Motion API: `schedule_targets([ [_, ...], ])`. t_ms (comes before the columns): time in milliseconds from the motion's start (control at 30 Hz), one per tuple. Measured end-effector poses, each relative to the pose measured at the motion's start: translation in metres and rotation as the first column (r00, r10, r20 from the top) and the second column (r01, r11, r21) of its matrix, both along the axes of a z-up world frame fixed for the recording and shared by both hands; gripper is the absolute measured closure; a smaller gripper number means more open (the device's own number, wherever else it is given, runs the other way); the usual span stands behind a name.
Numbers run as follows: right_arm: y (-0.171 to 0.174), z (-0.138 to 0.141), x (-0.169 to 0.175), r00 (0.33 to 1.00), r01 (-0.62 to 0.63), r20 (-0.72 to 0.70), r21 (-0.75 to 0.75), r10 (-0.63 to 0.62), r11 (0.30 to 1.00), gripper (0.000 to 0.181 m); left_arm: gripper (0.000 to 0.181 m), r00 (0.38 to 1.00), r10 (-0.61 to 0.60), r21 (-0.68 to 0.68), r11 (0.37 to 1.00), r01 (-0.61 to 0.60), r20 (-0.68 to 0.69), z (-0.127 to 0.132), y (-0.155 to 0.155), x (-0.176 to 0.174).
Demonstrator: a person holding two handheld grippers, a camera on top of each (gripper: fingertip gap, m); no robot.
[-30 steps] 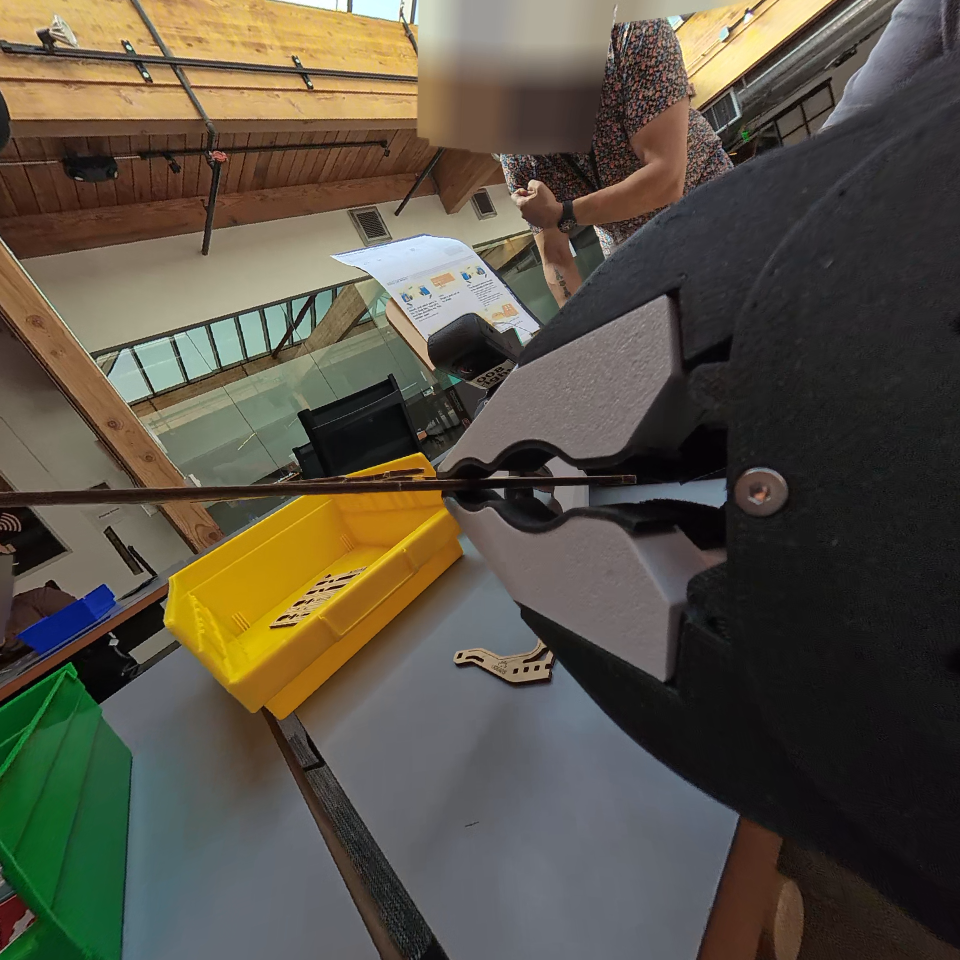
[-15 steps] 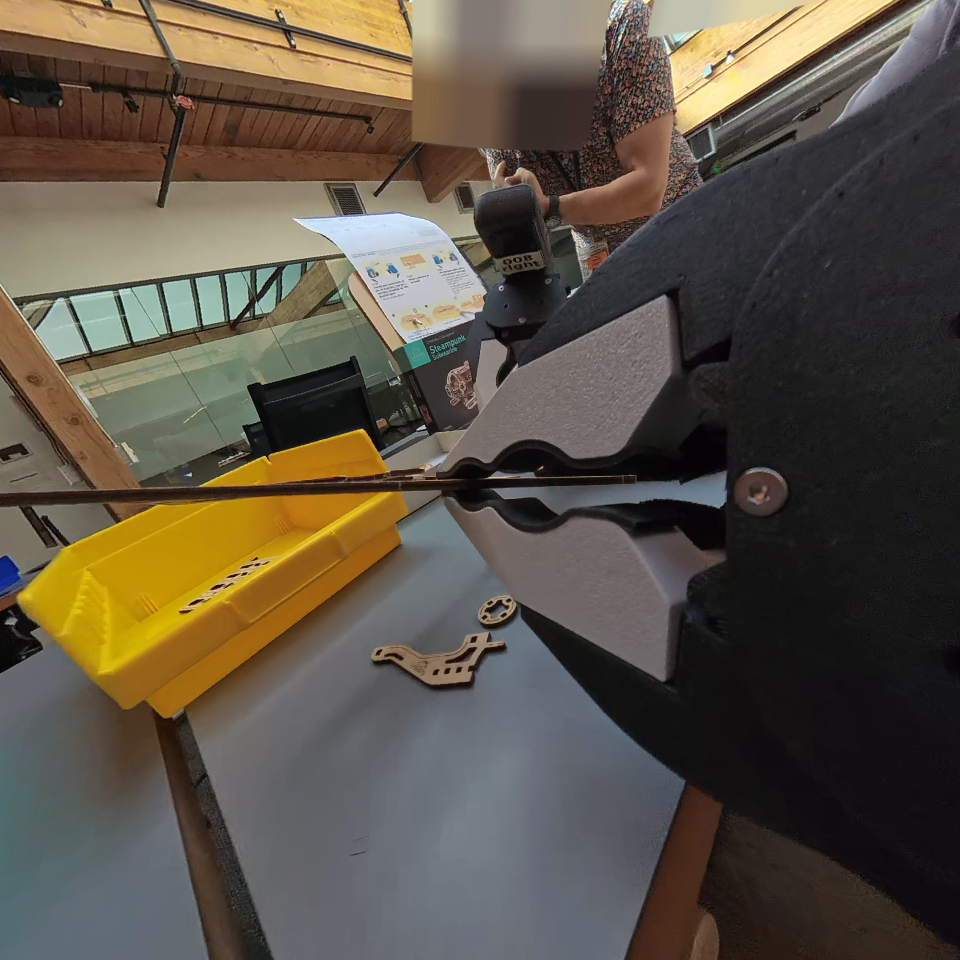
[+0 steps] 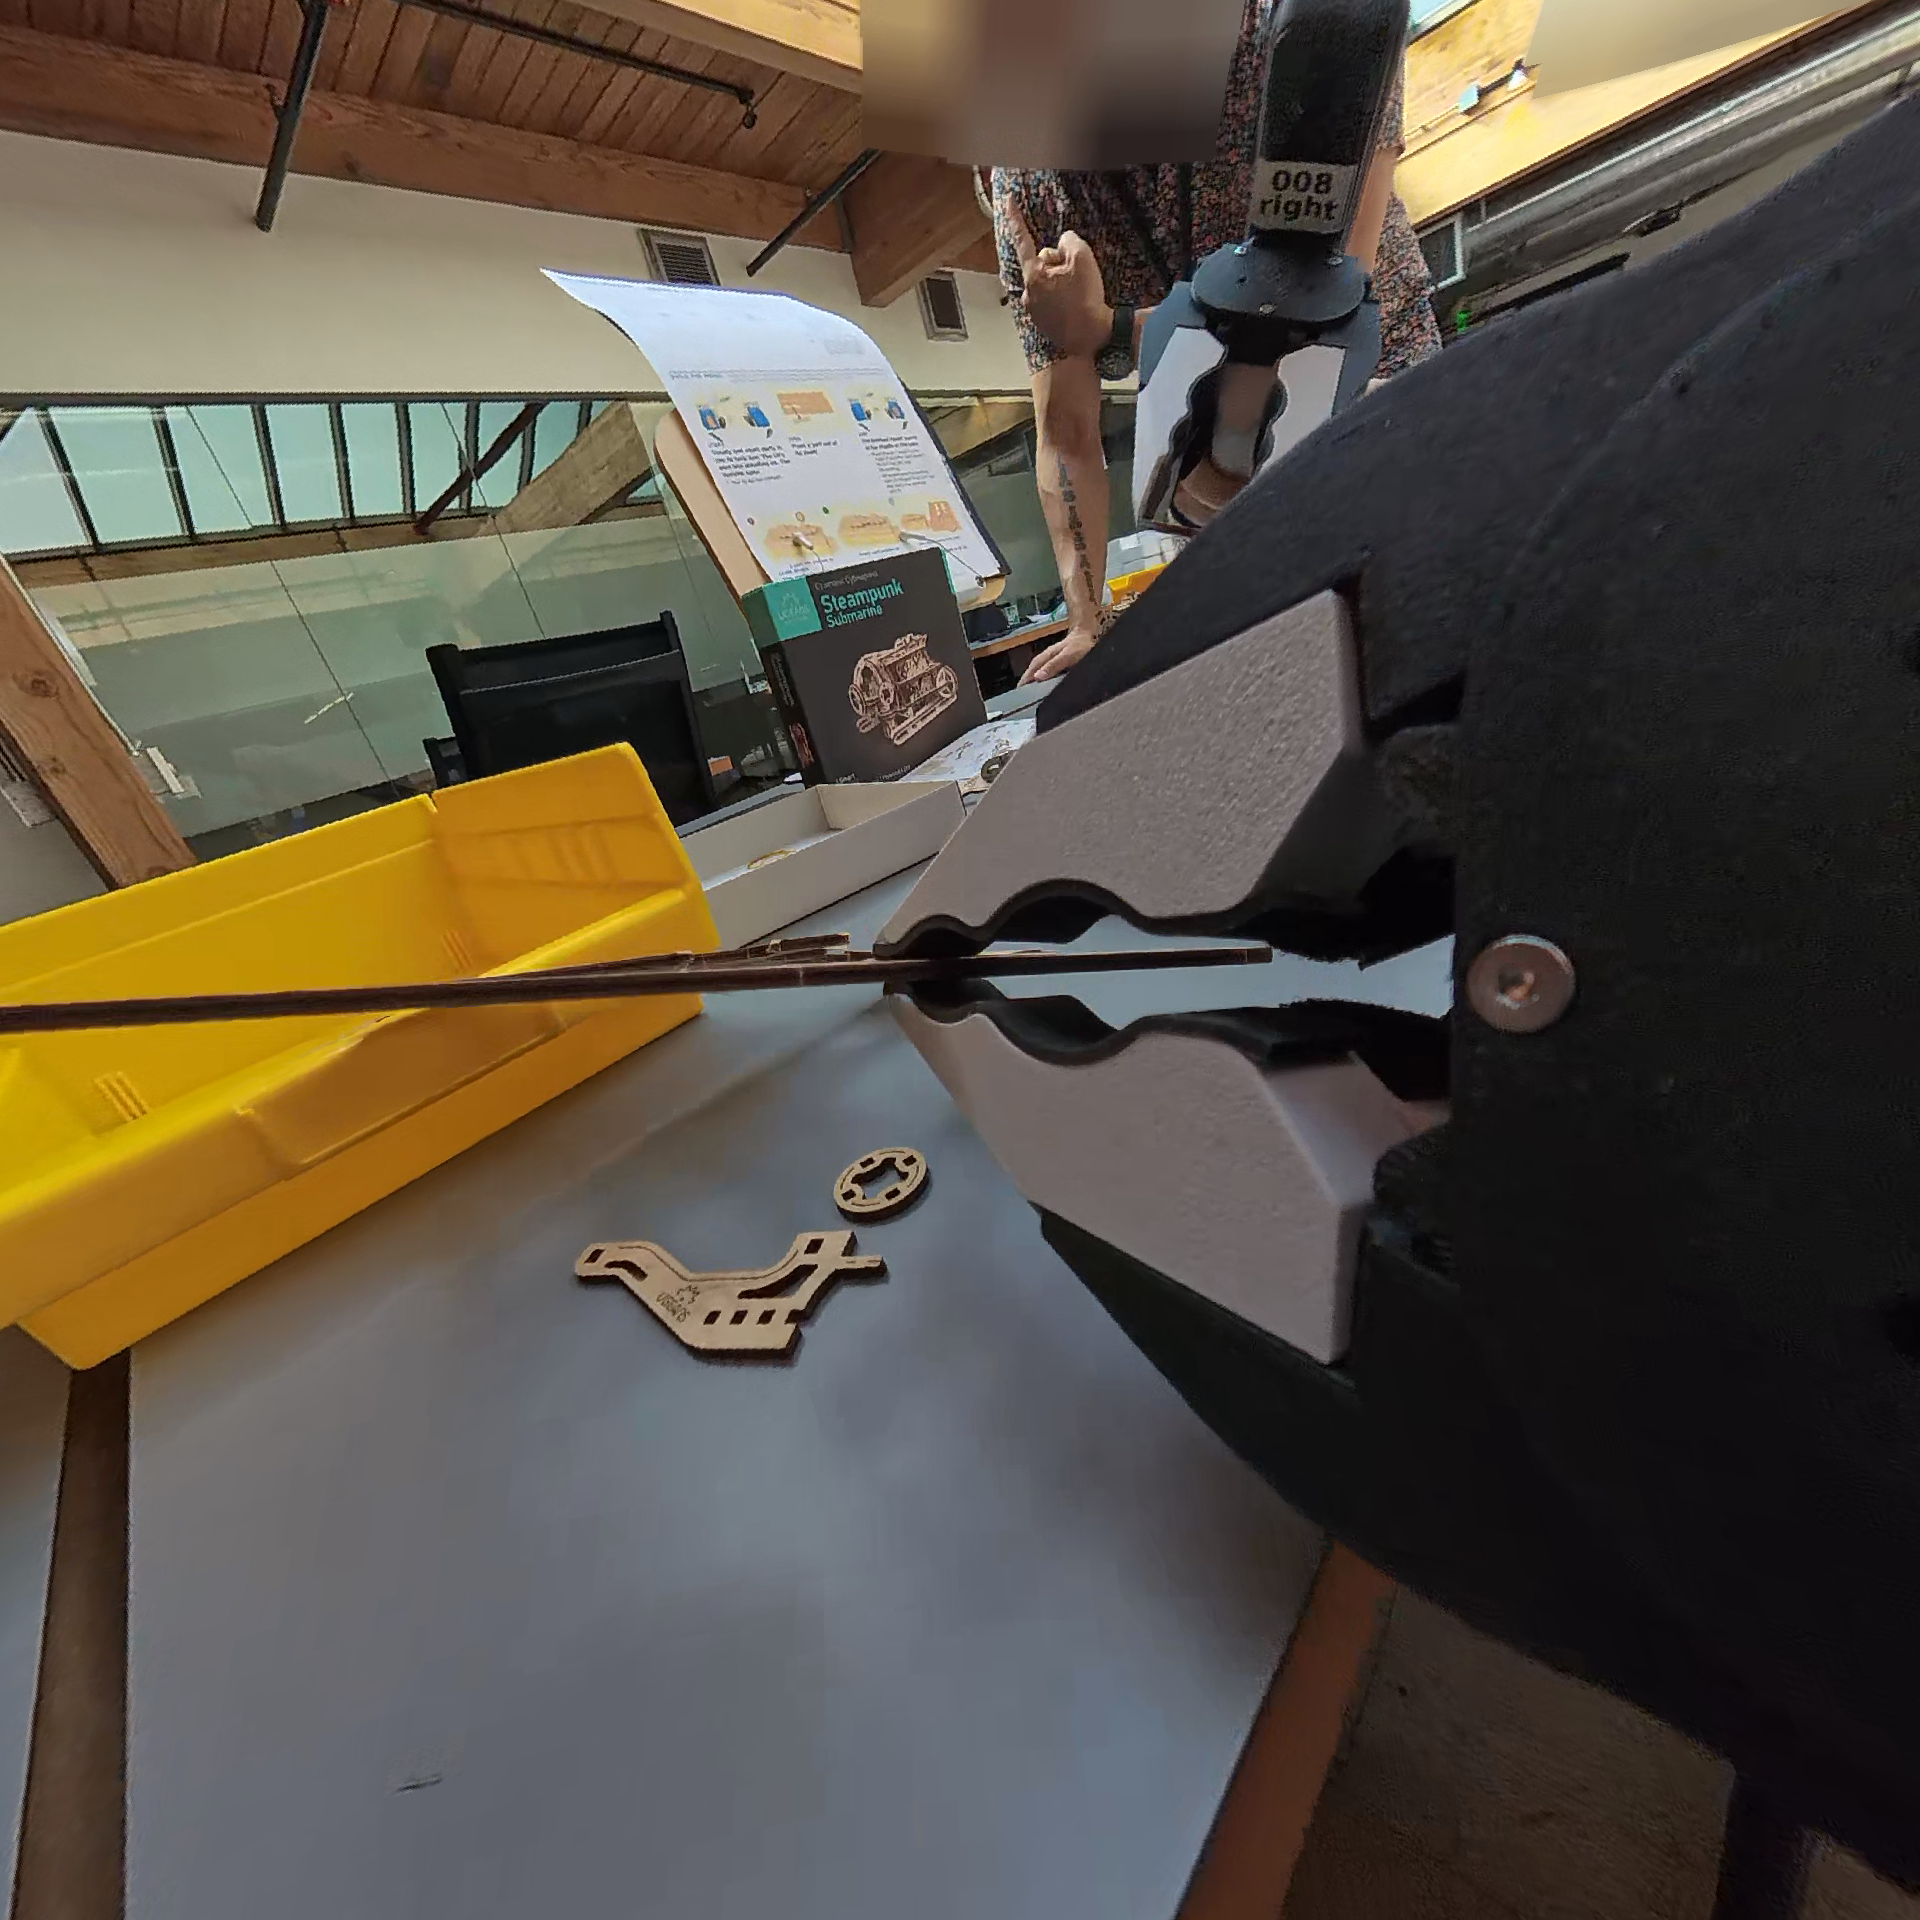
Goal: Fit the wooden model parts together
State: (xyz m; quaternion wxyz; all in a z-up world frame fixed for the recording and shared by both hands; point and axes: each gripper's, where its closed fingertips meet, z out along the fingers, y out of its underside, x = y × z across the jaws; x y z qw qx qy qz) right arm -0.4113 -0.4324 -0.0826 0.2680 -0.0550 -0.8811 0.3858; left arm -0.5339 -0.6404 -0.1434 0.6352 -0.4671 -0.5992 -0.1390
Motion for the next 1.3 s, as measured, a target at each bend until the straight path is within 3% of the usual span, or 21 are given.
schedule_targets([
  [267, 0.03, 0.018, 0.03, 0.997, 0.019, -0.068, -0.035, -0.021, 0.999, 0.145, 0.181, 1.0, 0.013, 0.019, 1.0, -0.014, 0.024, -0.006, 0.005, -0.001],
  [733, 0.045, 0.037, 0.036, 0.992, 0.024, -0.119, -0.094, -0.035, 0.995, 0.145, 0.18, 0.998, 0.036, -0.029, 0.999, -0.034, 0.046, -0.006, 0.001, -0.003],
  [1167, 0.068, 0.057, 0.045, 0.983, 0.022, -0.176, -0.153, -0.05, 0.988, 0.145, 0.125, 0.991, 0.085, -0.3, 0.952, -0.051, 0.102, -0.012, -0.001, -0.003],
  [1300, 0.073, 0.062, 0.045, 0.985, 0.014, -0.168, -0.187, -0.046, 0.982, 0.145, 0.124, 0.988, 0.085, -0.379, 0.925, -0.029, 0.131, -0.021, -0.001, 0.0],
])
